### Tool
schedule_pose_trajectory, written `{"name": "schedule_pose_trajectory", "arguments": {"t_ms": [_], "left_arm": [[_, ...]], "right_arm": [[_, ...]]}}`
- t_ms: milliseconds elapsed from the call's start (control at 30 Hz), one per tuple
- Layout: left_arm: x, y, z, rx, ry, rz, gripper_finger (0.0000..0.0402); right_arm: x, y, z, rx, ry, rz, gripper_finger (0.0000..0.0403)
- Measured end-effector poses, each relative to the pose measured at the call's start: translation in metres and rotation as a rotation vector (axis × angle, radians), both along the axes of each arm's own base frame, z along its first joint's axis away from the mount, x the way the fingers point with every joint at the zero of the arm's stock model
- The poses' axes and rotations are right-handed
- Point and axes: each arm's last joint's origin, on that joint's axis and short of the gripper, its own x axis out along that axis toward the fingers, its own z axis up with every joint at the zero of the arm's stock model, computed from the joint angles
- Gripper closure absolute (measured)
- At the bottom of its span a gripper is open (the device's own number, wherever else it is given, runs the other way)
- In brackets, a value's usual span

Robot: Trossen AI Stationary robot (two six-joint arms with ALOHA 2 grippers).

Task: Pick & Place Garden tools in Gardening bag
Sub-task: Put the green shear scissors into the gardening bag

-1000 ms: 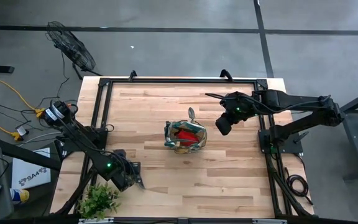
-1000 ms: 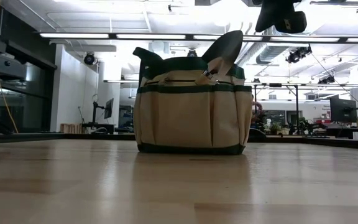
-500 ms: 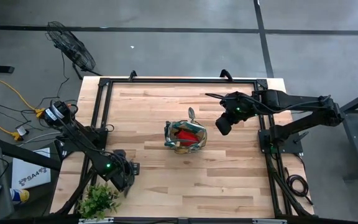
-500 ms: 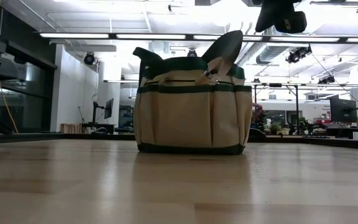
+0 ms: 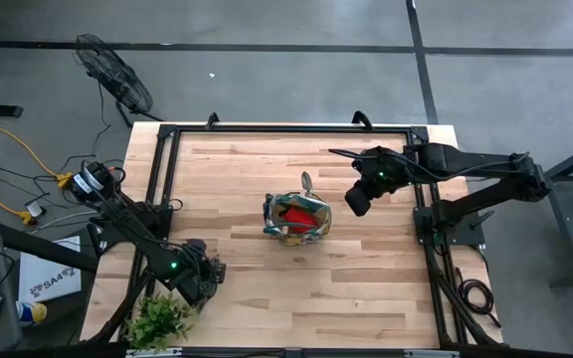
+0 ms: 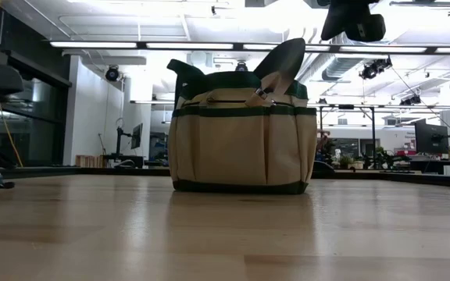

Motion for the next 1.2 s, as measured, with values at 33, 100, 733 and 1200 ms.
{"name": "schedule_pose_trajectory", "arguments": {"t_ms": [33,100,733,1200], "left_arm": [[0.000,0.000,0.000,0.003,-0.002,-0.006,0.0361],[0.001,0.000,0.000,0.012,-0.011,-0.034,0.0361],[0.015,0.002,0.050,0.353,-0.470,-0.422,0.0361],[0.017,0.002,0.145,0.572,-1.020,-0.633,0.0361]], "right_arm": [[0.000,0.000,0.000,0.000,0.000,0.000,0.0401],[0.000,0.000,0.000,0.000,0.000,0.000,0.0401],[0.013,0.021,0.012,-0.056,-0.188,0.262,0.0401],[0.027,0.058,0.034,-0.072,-0.486,0.400,0.0401]]}}
